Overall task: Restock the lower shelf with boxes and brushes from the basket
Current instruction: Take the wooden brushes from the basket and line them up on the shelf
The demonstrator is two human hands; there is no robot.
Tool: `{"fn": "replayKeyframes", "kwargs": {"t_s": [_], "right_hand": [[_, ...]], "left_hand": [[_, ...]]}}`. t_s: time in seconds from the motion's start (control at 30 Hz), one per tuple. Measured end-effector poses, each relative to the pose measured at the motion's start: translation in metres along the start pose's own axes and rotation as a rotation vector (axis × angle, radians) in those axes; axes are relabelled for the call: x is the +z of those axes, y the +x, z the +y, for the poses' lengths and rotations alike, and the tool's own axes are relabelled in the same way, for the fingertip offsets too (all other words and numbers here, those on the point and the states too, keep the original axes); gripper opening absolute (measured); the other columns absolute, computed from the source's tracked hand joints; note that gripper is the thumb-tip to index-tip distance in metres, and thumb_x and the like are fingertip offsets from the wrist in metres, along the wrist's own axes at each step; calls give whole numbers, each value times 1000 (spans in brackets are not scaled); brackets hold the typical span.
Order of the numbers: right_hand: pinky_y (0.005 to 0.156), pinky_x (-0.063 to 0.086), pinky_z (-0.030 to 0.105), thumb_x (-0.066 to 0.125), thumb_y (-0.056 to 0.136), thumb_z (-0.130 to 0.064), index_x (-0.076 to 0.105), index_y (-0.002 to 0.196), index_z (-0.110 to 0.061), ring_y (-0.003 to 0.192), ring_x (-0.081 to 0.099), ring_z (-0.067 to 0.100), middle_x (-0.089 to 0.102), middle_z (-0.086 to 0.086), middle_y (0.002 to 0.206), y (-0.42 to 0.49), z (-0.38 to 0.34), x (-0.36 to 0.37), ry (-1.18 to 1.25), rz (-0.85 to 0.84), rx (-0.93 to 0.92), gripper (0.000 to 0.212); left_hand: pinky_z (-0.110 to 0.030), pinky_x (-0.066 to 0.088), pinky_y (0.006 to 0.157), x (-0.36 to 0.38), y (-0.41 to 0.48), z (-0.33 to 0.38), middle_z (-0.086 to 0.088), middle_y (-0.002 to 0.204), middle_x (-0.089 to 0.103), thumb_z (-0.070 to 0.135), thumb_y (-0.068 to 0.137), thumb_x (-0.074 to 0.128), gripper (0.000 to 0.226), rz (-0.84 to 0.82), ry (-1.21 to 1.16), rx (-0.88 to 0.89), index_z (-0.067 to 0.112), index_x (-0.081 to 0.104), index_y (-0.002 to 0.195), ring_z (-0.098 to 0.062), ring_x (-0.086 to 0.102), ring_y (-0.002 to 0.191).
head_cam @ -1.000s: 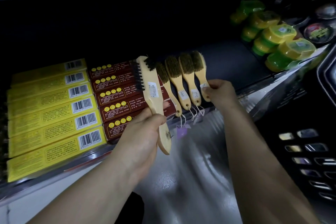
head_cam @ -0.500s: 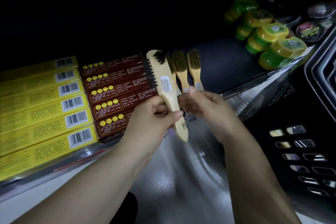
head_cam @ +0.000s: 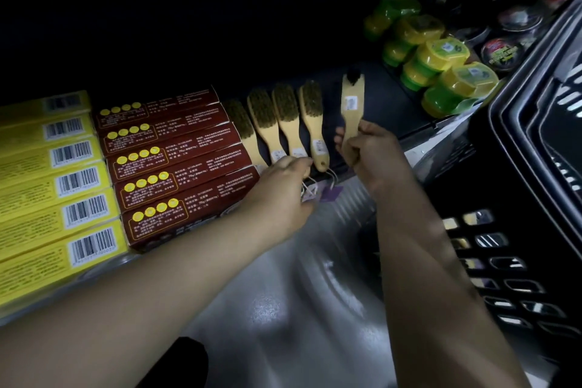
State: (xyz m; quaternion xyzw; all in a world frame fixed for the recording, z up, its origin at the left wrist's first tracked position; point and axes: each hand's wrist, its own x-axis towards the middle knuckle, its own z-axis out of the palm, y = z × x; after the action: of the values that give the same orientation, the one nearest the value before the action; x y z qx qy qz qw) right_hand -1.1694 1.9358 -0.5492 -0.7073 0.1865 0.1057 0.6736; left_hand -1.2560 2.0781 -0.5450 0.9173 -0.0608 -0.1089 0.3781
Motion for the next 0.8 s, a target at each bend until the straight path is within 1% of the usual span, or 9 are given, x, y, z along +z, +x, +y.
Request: {"fn": "replayKeyframes", "kwargs": {"t_s": [0.03,0.1,0.2,0.3,0.43,0.57,0.63,0.73,0.8], "right_hand": [[79,47,26,37,85,15,54,120,-4,88,58,14,60,3,91,7,5,1,-51,6,-3,43],[81,45,30,41,87,10,60,101,-6,88,57,17,60,4,84,18,14,2,-187,40,-34,29],[71,43,32,49,85,4,60,97,9,76,52,19,60,26,81,27,23,1,-376,134,-128,18],[63,42,29,51,82,0,65,84,4,68,52,21,60,16,73,30,25,-2,-694,130,-264,14],[71,48,36,49,86,-5,65,94,3,82,61,31,66,19,88,27,24,-3,-885,123,-313,19],[71,43,33,43,92,-8,62,103,-1,90,57,33,62,20,98,20,26,0,-928,129,-319,24],[70,39,32,41,92,-9,61,102,-2,91,56,33,61,20,99,14,28,1,-950,130,-322,23],[75,38,33,40,92,-9,60,100,-4,95,55,34,64,17,100,5,27,2,-1000,143,-315,21],[81,39,34,40,90,-5,59,106,-5,101,54,34,63,17,107,-6,23,1,-1001,180,-304,25]], "left_hand": [[-25,26,102,2,2,0,-6,143,36,24,89,57,61,-43,76,23,14,31,143,-24,36,130],[-30,26,107,7,5,3,-7,146,33,25,89,57,63,-119,186,51,12,28,143,-25,31,133],[-33,26,106,16,6,5,-9,144,33,30,89,56,64,-187,307,43,10,27,142,-26,28,132],[-31,23,105,21,3,0,-7,142,33,32,90,55,63,-205,350,44,11,26,141,-26,27,128],[-30,21,108,25,-2,-6,-4,149,23,30,89,55,69,-198,321,74,14,19,146,-26,22,131],[-27,15,110,27,-10,-7,3,154,8,30,89,54,72,-199,256,99,15,16,148,-22,14,135],[-24,13,110,25,-14,-6,4,155,6,29,89,54,73,-191,216,105,15,14,149,-21,13,135],[-23,12,110,15,-19,0,5,155,11,30,90,54,71,-161,157,114,17,16,149,-18,15,136],[-20,17,107,2,-25,6,4,152,22,28,89,55,66,-119,94,111,17,25,147,-18,23,135]]}}
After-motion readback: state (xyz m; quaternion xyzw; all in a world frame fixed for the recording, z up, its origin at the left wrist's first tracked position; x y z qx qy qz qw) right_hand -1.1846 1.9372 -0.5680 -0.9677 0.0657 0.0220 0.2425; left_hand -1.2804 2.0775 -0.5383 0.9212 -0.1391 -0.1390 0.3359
